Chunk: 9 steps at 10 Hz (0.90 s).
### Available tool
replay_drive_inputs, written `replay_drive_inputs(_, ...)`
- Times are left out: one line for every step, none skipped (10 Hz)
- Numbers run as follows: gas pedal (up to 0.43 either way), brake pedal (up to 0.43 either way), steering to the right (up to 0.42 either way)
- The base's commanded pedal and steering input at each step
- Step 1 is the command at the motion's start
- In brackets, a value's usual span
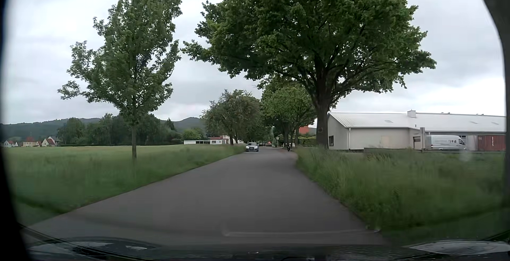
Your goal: Follow the waypoints while adhering to traffic rules and regulations
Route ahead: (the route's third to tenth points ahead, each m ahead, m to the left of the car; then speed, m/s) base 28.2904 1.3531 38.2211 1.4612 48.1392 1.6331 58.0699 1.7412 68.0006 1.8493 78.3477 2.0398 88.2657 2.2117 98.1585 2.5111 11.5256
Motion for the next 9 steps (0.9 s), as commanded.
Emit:
replay_drive_inputs(0.169, 0.000, 0.001)
replay_drive_inputs(0.157, 0.000, 0.001)
replay_drive_inputs(0.157, 0.000, 0.000)
replay_drive_inputs(0.157, 0.000, 0.000)
replay_drive_inputs(0.157, 0.000, 0.000)
replay_drive_inputs(0.157, 0.000, 0.000)
replay_drive_inputs(0.157, 0.000, 0.000)
replay_drive_inputs(0.157, 0.000, -0.001)
replay_drive_inputs(0.169, 0.000, -0.001)
